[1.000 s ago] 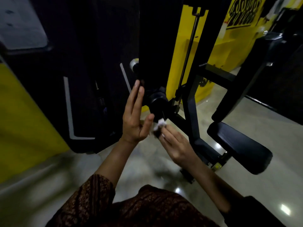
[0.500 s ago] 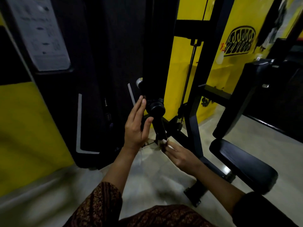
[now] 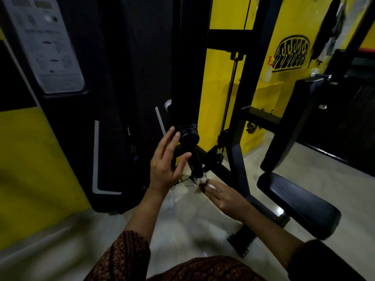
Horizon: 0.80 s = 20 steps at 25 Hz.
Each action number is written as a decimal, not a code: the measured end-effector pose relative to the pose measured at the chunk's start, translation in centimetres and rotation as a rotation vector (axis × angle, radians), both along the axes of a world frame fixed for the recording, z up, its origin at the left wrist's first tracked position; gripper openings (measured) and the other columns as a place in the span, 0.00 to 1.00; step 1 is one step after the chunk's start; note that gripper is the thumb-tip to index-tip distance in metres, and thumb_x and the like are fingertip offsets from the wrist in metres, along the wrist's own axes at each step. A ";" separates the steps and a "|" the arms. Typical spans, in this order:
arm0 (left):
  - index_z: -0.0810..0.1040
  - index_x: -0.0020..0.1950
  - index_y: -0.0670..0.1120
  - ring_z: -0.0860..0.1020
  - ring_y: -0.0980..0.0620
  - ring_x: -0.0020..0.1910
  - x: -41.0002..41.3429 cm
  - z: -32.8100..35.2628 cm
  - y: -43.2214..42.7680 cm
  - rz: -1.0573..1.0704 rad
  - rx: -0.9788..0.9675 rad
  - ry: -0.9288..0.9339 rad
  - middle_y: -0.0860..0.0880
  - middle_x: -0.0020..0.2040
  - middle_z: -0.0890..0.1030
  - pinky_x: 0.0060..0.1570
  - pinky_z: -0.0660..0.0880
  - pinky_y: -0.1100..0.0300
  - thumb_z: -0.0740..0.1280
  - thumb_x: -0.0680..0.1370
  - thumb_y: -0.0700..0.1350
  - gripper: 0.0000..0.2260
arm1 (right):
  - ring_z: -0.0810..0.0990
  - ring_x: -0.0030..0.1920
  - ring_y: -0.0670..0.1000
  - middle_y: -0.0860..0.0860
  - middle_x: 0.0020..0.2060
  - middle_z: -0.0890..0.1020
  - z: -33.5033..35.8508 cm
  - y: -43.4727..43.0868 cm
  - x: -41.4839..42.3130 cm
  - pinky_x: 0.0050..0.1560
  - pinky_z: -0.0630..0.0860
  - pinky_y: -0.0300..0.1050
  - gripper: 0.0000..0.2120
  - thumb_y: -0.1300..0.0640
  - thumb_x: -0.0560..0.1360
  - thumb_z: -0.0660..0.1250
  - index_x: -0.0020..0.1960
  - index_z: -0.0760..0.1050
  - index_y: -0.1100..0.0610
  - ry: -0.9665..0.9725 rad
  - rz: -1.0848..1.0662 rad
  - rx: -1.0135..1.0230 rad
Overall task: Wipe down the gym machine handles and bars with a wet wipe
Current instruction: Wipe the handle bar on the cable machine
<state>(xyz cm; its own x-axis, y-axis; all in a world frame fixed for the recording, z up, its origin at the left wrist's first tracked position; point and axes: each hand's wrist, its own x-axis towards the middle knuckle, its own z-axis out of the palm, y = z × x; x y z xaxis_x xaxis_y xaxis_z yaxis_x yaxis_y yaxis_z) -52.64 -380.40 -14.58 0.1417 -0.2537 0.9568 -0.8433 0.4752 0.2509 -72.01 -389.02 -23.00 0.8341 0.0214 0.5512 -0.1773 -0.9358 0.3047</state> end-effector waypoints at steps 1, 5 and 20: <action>0.67 0.65 0.37 0.69 0.50 0.67 -0.1 -0.1 -0.1 0.003 -0.009 0.004 0.39 0.66 0.68 0.66 0.67 0.60 0.62 0.79 0.47 0.19 | 0.74 0.63 0.61 0.62 0.59 0.78 0.8 0.3 0.3 0.56 0.76 0.52 0.15 0.66 0.77 0.61 0.63 0.69 0.69 -0.036 0.012 -0.036; 0.70 0.63 0.33 0.71 0.46 0.65 0.1 0.0 0.0 0.005 -0.029 0.003 0.37 0.65 0.71 0.65 0.69 0.60 0.63 0.79 0.42 0.17 | 0.71 0.65 0.63 0.63 0.64 0.73 5.5 1.2 4.3 0.63 0.72 0.51 0.13 0.67 0.77 0.62 0.61 0.73 0.70 -0.240 -0.075 -0.090; 0.67 0.66 0.38 0.69 0.52 0.68 -1.5 -0.5 -0.1 0.007 -0.004 0.158 0.42 0.67 0.69 0.65 0.69 0.58 0.60 0.80 0.46 0.17 | 0.75 0.60 0.57 0.67 0.59 0.75 6.9 1.6 6.8 0.68 0.62 0.36 0.21 0.59 0.81 0.47 0.65 0.67 0.73 -0.548 -0.151 0.479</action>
<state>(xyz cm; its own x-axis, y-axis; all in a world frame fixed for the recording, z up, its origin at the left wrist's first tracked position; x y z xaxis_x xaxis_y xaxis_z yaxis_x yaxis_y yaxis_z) -54.17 -380.52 -15.10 0.2922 -0.2483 0.9236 -0.7968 0.4708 0.3787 -65.20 -387.38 -16.15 0.4120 -0.4189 0.8092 -0.3243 -0.8973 -0.2994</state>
